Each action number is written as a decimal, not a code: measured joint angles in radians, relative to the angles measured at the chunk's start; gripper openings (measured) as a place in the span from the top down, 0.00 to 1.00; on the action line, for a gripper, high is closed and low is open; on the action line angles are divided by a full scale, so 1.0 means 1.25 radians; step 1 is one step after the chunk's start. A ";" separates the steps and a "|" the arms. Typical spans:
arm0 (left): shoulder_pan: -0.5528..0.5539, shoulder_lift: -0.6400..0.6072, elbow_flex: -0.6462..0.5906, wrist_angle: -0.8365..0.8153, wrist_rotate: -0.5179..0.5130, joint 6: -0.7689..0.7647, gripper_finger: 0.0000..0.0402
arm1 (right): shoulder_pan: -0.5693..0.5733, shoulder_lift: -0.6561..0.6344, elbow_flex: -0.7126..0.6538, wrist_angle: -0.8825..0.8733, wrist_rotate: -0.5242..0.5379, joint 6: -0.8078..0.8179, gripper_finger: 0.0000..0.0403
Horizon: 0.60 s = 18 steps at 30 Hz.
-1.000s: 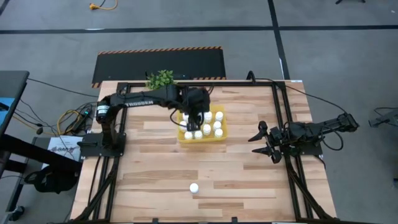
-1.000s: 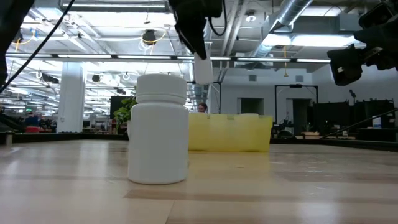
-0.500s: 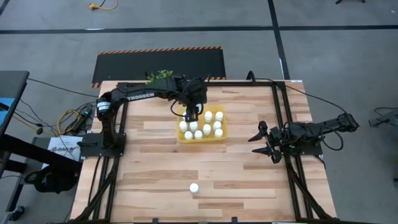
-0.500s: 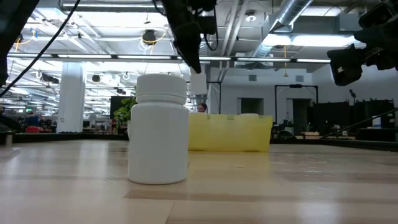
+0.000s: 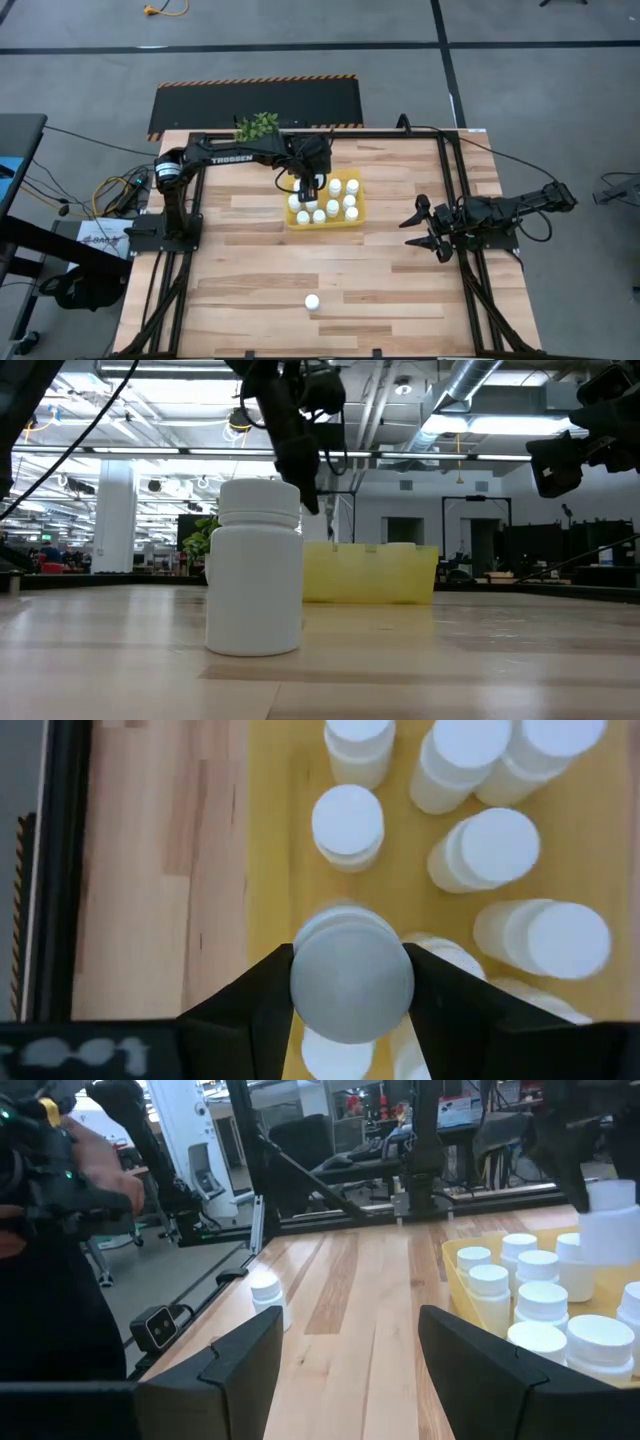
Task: Pick and place pill bottles into a basket
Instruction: Put the white medicine bottle into the yellow bin
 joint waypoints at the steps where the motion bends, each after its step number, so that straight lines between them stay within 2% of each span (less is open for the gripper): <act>1: 0.000 0.000 -0.010 0.016 0.000 0.000 0.61 | 0.000 0.000 0.000 0.000 0.000 0.000 0.44; 10: 0.005 -0.001 -0.100 0.123 0.018 -0.002 0.61 | 0.000 0.000 0.000 0.000 0.000 0.000 0.44; 18: 0.008 0.032 -0.112 0.155 0.020 0.004 0.60 | 0.000 0.000 0.000 0.000 0.000 0.000 0.44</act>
